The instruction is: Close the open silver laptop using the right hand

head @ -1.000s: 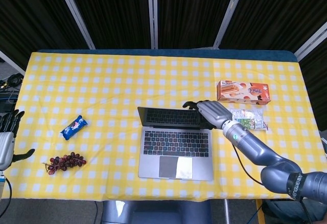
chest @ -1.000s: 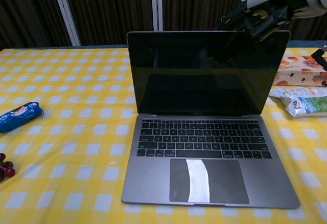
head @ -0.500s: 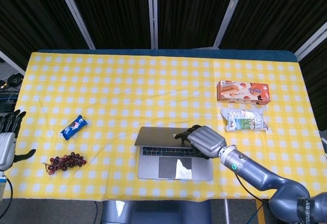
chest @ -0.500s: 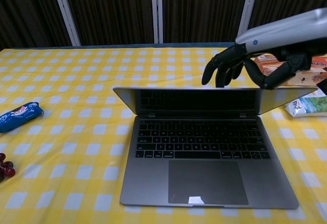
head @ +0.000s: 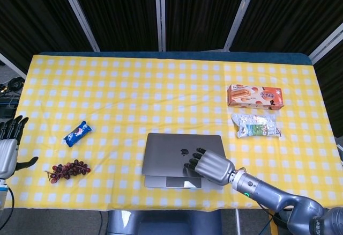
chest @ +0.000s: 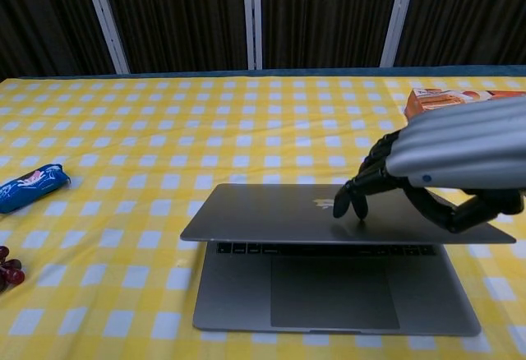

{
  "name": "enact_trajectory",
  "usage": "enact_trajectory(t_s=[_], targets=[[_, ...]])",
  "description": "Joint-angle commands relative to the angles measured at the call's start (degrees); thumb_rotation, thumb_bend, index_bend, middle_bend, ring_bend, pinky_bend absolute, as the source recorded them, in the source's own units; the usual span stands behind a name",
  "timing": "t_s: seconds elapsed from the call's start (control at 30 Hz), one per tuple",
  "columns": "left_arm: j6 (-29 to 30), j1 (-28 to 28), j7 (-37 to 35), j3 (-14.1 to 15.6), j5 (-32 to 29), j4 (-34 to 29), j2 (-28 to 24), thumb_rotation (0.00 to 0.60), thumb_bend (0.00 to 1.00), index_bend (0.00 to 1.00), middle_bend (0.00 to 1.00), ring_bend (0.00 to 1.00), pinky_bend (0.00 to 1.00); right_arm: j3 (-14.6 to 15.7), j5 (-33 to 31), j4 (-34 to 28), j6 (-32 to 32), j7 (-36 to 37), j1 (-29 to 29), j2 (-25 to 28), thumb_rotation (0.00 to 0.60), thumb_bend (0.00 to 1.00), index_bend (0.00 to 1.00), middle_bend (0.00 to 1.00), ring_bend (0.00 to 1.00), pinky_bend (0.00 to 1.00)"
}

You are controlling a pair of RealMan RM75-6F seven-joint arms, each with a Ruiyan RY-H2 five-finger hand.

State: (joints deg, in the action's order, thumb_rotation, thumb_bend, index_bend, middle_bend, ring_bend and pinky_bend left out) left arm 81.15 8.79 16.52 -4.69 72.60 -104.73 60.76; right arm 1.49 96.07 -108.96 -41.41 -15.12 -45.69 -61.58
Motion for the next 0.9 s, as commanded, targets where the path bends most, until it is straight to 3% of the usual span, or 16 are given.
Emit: enact_trajectory(t_s=[0.03, 0.53, 0.8, 0.83, 0.9], targets=[[-0.08, 0.02, 0.26, 0.09, 0.0, 0.06, 0.13, 0.6, 0.0, 0.0, 0.0, 0.0, 0.0, 3.08, 4.33, 3.68, -1.25, -2.04, 0.82, -2.34, 0.6, 1.0, 0.23, 0.29, 0.24, 0.22], [-0.59, 0.21, 0.83, 0.02, -0.59, 0.54, 0.57, 0.6, 0.0, 0.0, 0.0, 0.0, 0.0, 6.29, 6.22, 10.48, -3.57, -2.11, 3.08, -5.8, 0.6, 1.0, 0.23, 0.28, 0.24, 0.23], [-0.32, 0.1, 0.89, -0.01, -0.49, 0.4, 0.59, 0.6, 0.0, 0.0, 0.0, 0.0, 0.0, 3.66, 12.0, 10.44, -19.01, 1.63, 5.41, -0.42, 0.6, 1.0, 0.22, 0.27, 0.24, 0.24], [-0.22, 0.06, 0.93, 0.03, -0.33, 0.39, 0.59, 0.6, 0.0, 0.0, 0.0, 0.0, 0.0, 3.03, 12.03, 10.62, -20.95, 1.94, 5.93, 0.26, 0.6, 0.95, 0.21, 0.25, 0.23, 0.22], [0.06, -0.03, 1.03, 0.1, 0.01, 0.34, 0.6, 0.6, 0.0, 0.0, 0.0, 0.0, 0.0, 1.97, 11.52, 10.83, -24.37, 2.01, 7.25, 1.28, 0.6, 0.66, 0.17, 0.21, 0.19, 0.15]])
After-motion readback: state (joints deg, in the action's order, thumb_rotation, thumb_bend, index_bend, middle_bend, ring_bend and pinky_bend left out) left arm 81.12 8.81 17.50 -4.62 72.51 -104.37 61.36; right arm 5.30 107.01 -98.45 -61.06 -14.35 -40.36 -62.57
